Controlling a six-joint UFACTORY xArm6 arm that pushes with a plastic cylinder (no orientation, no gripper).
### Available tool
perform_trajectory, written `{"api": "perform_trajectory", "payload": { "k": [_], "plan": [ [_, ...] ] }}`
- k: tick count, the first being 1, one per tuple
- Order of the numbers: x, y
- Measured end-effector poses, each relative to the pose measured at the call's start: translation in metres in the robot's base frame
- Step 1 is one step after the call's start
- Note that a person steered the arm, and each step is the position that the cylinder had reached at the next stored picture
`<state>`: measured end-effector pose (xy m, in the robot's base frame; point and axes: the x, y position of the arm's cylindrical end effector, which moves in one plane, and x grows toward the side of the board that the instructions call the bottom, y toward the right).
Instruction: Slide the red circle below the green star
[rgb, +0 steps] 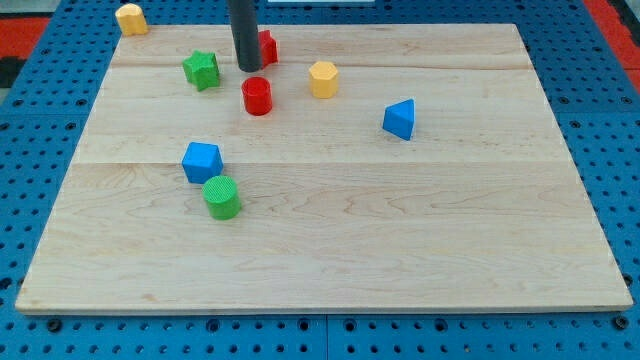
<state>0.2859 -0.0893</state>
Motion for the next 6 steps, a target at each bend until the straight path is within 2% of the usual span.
{"api": "perform_trajectory", "payload": {
  "k": [2, 3, 5, 6],
  "plan": [
    [0.031, 0.042],
    [0.036, 0.040],
    [0.043, -0.016],
    [0.044, 0.007]
  ]
}}
